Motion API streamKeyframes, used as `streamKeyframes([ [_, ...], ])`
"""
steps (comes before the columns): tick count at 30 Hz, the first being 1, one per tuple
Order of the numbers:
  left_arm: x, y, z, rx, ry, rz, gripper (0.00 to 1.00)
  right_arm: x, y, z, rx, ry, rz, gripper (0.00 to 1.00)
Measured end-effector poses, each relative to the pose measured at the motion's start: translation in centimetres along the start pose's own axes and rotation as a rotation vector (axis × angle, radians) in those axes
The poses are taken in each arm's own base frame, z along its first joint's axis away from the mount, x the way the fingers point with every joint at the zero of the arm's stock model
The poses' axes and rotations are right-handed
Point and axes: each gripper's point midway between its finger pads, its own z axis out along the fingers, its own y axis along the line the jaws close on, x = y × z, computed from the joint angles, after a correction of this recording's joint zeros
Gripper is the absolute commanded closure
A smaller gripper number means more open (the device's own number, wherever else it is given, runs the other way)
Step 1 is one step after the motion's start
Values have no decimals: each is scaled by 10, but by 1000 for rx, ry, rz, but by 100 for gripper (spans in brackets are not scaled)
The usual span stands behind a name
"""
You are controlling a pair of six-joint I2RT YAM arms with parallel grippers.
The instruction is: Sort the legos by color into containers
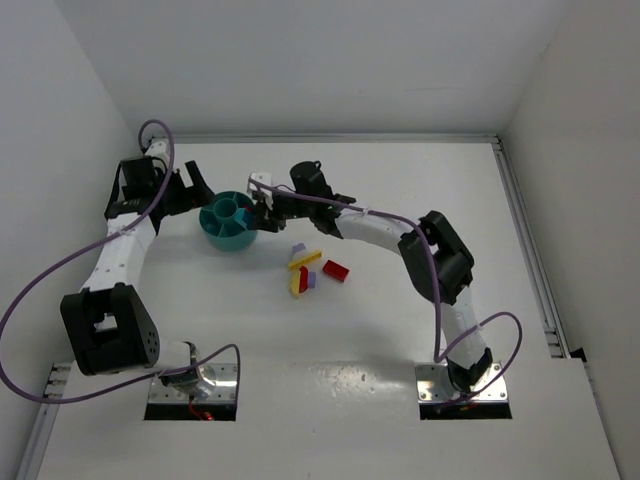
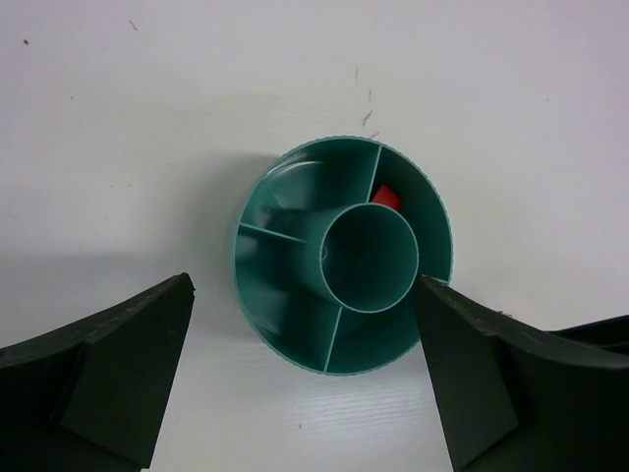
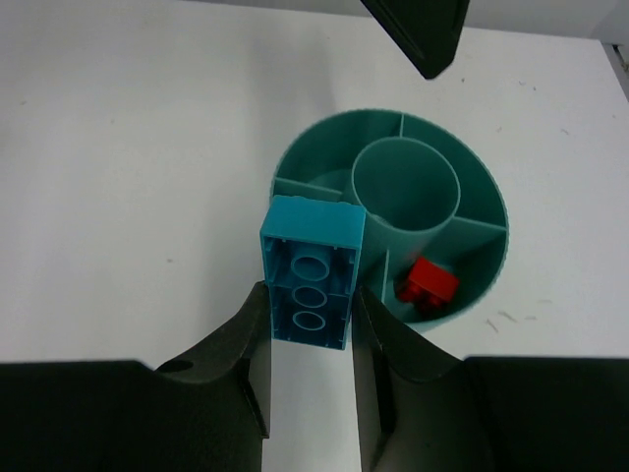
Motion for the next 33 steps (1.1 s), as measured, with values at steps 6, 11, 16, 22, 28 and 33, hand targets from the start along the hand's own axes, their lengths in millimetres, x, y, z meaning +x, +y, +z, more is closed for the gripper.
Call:
streamKeyframes([
  [6,-2,7,-2,-6,-4,-12,0,-12,-4,17,26,-55,-4,100],
  [11,-3,11,-3,-10,-7,-20,0,-20,-15,28,58,-89,2,98],
  [16,-3,13,-3,-12,-8,-21,0,-19,-19,33,70,-92,19,98],
  [22,-3,15,-4,-10,-9,-27,0,-15,-19,36,66,-87,35,98],
  [28,-2,16,-4,-6,-5,-31,0,-14,-16,37,43,-89,41,94],
  [33,-2,16,-4,-3,-4,-31,0,-10,-12,37,27,-72,58,57],
])
